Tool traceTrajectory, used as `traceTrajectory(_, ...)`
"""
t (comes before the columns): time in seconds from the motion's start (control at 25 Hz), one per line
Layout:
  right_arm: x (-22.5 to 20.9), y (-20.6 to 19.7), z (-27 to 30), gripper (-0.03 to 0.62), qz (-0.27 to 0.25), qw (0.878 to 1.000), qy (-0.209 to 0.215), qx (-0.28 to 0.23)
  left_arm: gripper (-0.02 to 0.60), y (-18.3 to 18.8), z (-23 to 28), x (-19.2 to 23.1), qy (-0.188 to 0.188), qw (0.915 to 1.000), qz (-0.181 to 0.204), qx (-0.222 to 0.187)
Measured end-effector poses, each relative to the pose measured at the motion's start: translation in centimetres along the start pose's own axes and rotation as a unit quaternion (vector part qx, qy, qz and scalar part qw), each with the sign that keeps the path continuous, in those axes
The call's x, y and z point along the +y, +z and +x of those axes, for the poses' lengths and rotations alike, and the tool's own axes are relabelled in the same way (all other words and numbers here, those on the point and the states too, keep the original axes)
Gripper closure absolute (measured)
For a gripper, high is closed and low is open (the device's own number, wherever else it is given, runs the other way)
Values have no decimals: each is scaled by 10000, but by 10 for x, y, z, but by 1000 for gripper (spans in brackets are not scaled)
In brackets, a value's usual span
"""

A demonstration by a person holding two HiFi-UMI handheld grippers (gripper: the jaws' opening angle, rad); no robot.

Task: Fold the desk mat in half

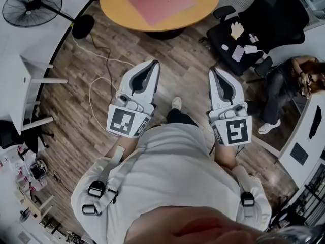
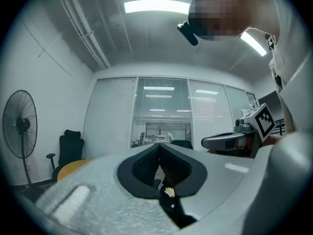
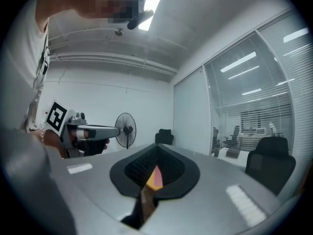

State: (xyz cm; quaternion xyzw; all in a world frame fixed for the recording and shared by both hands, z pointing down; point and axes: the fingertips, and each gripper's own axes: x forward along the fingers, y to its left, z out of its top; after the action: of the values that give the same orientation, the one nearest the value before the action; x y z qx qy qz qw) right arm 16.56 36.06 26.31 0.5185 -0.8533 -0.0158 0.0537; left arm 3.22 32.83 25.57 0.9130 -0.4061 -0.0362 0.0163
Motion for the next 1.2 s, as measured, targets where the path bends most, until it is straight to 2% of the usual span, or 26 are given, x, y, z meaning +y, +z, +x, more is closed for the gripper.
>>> traceTrajectory(0.68,-28,7,42,589,150,9997,72,-189,575,-14,50,22,1,10000,8,-48)
traceTrajectory(1.2,-61,2,136,589,4,9999,11,-143,577,-19,115,99,-59,9998,-52,-189)
